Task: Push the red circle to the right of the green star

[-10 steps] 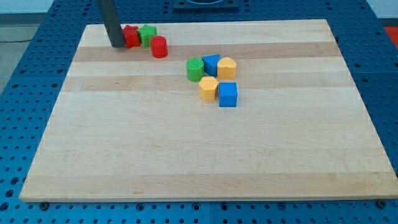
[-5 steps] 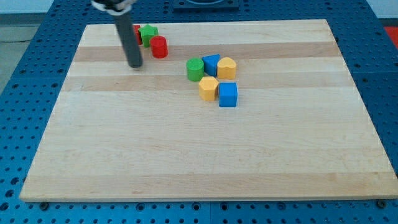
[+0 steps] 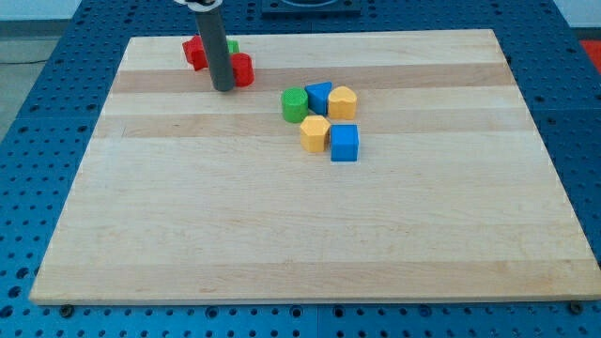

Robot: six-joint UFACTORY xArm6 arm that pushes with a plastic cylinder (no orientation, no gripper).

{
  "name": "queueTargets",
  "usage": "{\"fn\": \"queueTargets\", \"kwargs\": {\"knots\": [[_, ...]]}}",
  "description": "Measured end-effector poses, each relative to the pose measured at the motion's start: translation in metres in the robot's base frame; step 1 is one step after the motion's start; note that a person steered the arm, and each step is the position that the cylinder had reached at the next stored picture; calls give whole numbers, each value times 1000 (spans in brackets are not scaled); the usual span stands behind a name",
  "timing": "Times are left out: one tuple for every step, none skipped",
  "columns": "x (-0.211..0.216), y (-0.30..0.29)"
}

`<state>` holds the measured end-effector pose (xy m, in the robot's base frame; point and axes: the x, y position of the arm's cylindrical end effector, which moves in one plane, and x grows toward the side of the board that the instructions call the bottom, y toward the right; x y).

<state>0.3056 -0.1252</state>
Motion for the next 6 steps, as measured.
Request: {"fn": "queueTargets", "kwargs": {"knots": [[0, 13], [-5, 20], [-20, 20], [-27, 20], [-27, 20], [-26, 20]]}}
